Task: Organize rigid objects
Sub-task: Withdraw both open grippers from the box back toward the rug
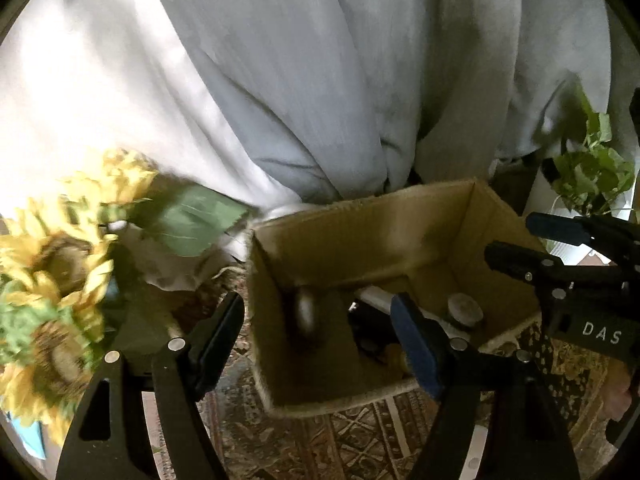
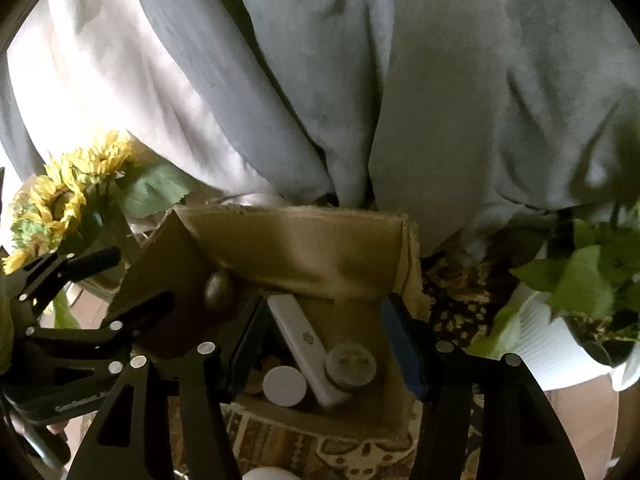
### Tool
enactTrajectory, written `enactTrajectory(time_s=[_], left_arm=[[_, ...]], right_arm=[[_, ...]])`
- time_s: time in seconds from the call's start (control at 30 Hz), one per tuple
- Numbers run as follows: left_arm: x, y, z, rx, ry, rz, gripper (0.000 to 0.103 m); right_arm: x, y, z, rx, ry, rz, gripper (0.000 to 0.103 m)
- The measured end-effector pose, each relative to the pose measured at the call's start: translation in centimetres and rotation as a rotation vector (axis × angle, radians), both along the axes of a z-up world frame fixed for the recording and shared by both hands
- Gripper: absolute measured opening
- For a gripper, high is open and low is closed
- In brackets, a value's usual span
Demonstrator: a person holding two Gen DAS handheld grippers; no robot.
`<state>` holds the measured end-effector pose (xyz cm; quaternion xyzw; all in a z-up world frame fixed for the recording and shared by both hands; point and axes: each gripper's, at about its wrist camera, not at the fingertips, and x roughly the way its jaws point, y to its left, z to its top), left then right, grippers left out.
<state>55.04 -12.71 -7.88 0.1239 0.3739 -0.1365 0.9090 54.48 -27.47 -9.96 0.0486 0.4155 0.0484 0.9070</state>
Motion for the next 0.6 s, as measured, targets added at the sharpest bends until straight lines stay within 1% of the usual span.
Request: enactTrajectory(time_s=[0.2, 0.4, 0.6], left_arm=[[-3.3, 1.0, 1.8, -0.013, -0.078, 0.020, 0.075], [-5.9, 2.1, 2.7, -0.029, -0.133, 0.042, 0.076], [-9.1, 2.3, 3.0, -0.034, -0.170, 0.044, 0.080]], right_arm=[[-2.7, 0.7, 1.7, -0.009, -0.061, -0.005, 0.068], [-5.5, 1.4, 3.1, -0.004, -0.113, -0.006, 0.073], [-7.9, 1.9, 3.5, -0.002, -0.136, 0.001, 0.076]])
